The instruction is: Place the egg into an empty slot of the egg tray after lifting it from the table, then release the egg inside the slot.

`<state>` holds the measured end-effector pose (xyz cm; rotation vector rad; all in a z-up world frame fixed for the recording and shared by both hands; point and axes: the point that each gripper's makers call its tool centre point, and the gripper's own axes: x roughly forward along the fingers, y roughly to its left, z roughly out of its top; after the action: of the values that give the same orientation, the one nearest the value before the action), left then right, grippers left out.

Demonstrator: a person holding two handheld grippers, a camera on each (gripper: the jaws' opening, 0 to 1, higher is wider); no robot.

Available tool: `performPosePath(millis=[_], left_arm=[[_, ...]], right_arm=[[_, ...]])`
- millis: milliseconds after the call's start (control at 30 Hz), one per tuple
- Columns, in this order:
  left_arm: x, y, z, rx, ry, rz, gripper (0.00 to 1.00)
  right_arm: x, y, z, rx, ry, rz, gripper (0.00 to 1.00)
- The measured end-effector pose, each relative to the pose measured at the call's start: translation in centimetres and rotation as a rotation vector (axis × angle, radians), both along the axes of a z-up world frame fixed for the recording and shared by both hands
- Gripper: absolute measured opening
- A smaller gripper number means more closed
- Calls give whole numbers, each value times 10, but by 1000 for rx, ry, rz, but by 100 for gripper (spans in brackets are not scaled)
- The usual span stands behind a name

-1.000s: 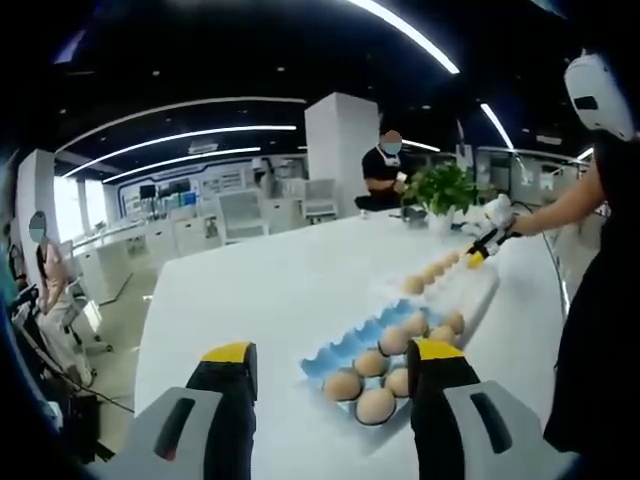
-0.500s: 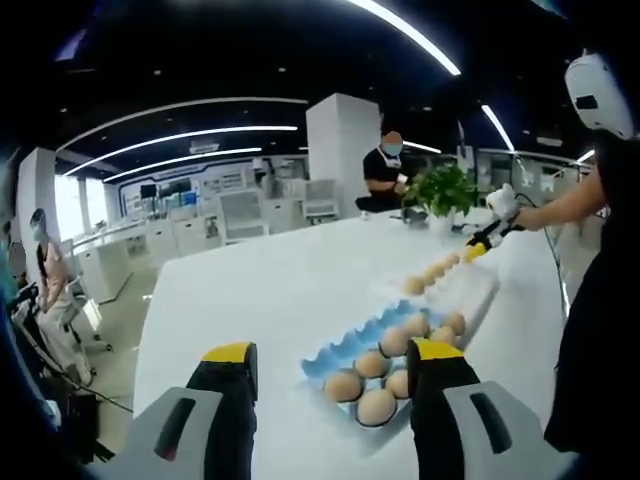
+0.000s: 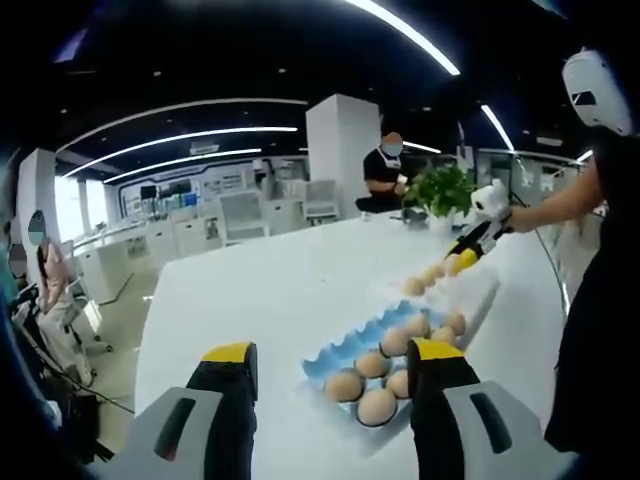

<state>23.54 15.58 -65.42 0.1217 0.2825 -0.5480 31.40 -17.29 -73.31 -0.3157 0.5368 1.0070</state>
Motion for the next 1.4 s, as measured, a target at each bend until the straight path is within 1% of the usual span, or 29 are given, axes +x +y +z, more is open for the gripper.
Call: performPosePath(millis=[233, 567, 800, 1033, 1233, 1400], left_arm=[[-1, 1, -2, -1, 5, 6, 61], [-2, 4, -1, -6, 3, 15, 60], [-2, 3, -3, -9, 7, 14, 60], [-2, 2, -2, -7, 8, 11, 60], [-3, 4, -2, -4, 9, 12, 60], [-3, 4, -2, -6, 10, 14, 60]], right_arm=[[-7, 37, -7, 11, 14, 89, 26], [-12, 66, -11, 18, 29, 151, 26], [-15, 80, -13, 18, 30, 185, 26], [-18, 93, -20, 9, 36, 220, 26], [-18, 100, -27, 0, 43, 236, 26], [-16, 100, -34, -9, 59, 234, 26]])
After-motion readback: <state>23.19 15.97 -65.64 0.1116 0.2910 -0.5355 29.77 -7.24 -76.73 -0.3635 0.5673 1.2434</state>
